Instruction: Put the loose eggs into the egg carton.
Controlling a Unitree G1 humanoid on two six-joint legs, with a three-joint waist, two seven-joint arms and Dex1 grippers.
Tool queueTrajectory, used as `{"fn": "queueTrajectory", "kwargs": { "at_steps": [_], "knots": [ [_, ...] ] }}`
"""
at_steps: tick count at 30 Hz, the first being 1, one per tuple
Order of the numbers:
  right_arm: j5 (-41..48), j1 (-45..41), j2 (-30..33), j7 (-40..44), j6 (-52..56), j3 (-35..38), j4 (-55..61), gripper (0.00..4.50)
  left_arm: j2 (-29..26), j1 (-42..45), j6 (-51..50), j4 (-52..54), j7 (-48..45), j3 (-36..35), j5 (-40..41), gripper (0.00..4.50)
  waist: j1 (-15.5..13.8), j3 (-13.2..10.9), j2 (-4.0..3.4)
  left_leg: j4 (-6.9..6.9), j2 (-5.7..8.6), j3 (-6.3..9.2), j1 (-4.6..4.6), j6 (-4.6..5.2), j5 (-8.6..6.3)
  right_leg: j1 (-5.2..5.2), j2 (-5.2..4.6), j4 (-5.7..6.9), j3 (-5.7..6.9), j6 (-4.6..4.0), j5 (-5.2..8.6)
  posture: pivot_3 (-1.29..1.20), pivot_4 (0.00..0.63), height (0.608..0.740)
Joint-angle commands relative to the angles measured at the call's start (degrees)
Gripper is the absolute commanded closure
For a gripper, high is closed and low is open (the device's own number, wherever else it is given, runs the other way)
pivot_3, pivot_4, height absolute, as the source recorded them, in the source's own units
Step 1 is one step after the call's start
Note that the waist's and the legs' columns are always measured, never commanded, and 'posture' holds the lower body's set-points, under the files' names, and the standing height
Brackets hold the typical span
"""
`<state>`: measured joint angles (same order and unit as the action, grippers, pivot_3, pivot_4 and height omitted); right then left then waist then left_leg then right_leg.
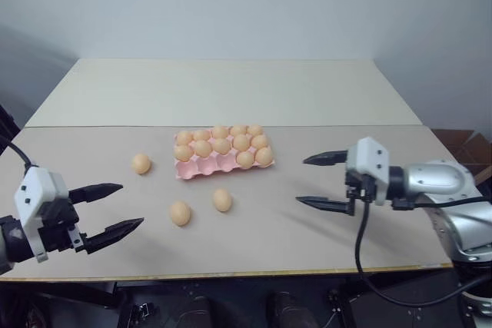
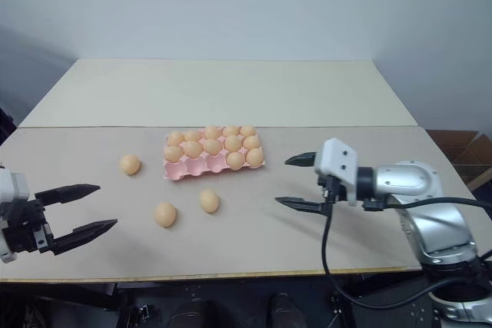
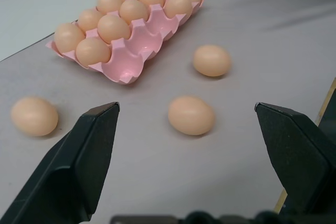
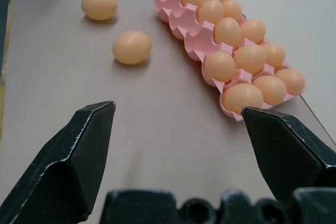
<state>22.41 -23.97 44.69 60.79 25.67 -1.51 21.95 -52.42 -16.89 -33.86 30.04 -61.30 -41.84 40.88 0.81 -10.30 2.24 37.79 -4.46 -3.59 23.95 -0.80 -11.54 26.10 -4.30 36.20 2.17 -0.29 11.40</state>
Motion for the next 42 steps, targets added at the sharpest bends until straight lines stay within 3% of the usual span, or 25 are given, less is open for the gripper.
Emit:
{"fn": "queueTrajectory", "kwargs": {
  "at_steps": [1, 11, 23, 26, 29, 31, 34, 42],
  "knots": [
    [-4.0, -4.7, -4.2, -5.4, 3.6, -7.1, 2.0, 0.06, -1.0, 1.5, -0.6, 1.5, 0.4, 0.6, 1.8, 0.00, 0.1, 0.0, 0.00, 0.00, -0.01, 0.00, -0.01, 0.00, 0.00, 0.00, 0.01, 0.00, 0.00, 0.00, 0.00, 0.00, 0.150, 0.740],
    [-19.6, -12.9, -18.7, -13.7, 2.4, -26.1, -9.2, 0.06, -2.1, 3.2, -2.5, 1.0, 0.6, 1.6, 2.8, 0.00, -0.1, 0.0, 0.06, 0.05, 0.01, 0.00, 0.21, 0.00, 0.00, 0.08, -0.02, -0.07, 0.05, 0.30, -0.22, 0.00, 0.150, 0.740],
    [-25.2, -13.6, -28.0, -16.8, 1.7, -29.5, -18.5, 0.06, -1.2, 2.5, -2.1, 2.0, 1.3, 0.8, 2.7, 0.00, 0.0, 0.1, 0.07, 0.05, -0.02, 0.03, 0.18, 0.00, 0.01, 0.07, 0.02, 0.01, 0.09, 0.29, -0.24, 0.00, 0.150, 0.740],
    [-25.5, -13.4, -29.3, -16.9, 2.2, -29.6, -18.9, 0.61, -1.1, 2.5, -2.0, 2.1, 1.5, 0.8, 2.8, 0.00, 0.0, 0.1, 0.07, 0.05, -0.03, 0.03, 0.18, 0.00, 0.01, 0.08, 0.03, 0.02, 0.09, 0.29, -0.24, 0.00, 0.150, 0.740],
    [-25.2, -13.0, -29.4, -16.0, 2.3, -28.9, -18.4, 1.64, -1.1, 2.5, -2.0, 2.2, 1.7, 0.8, 2.7, 0.00, -0.1, 0.1, 0.07, 0.05, -0.03, 0.03, 0.18, 0.00, 0.01, 0.07, 0.03, 0.01, 0.09, 0.29, -0.24, 0.00, 0.150, 0.740],
    [-25.1, -13.1, -29.2, -15.7, 2.0, -28.4, -18.1, 2.10, -1.1, 2.5, -1.9, 2.2, 1.8, 0.9, 2.6, 0.00, -0.1, 0.1, 0.07, 0.05, -0.03, 0.03, 0.18, 0.00, 0.01, 0.07, 0.02, 0.01, 0.09, 0.29, -0.24, 0.00, 0.150, 0.740],
    [-24.5, -13.9, -29.1, -15.5, 2.3, -26.8, -17.4, 2.34, -0.9, 2.5, -1.8, 2.3, 2.1, 1.0, 2.6, 0.00, -0.1, 0.1, 0.07, 0.05, -0.03, 0.03, 0.18, 0.00, 0.01, 0.07, 0.02, 0.01, 0.09, 0.29, -0.24, 0.00, 0.150, 0.740],
    [-22.3, -23.2, -32.4, -19.3, 1.2, -18.9, -22.7, 2.34, -0.9, 2.8, -1.2, 1.9, 2.5, 1.5, 2.2, 0.00, 0.3, 0.1, 0.06, 0.05, -0.08, 0.03, 0.17, -0.01, 0.01, 0.10, 0.08, 0.04, 0.09, 0.28, -0.25, 0.00, 0.150, 0.740]
  ]
}}
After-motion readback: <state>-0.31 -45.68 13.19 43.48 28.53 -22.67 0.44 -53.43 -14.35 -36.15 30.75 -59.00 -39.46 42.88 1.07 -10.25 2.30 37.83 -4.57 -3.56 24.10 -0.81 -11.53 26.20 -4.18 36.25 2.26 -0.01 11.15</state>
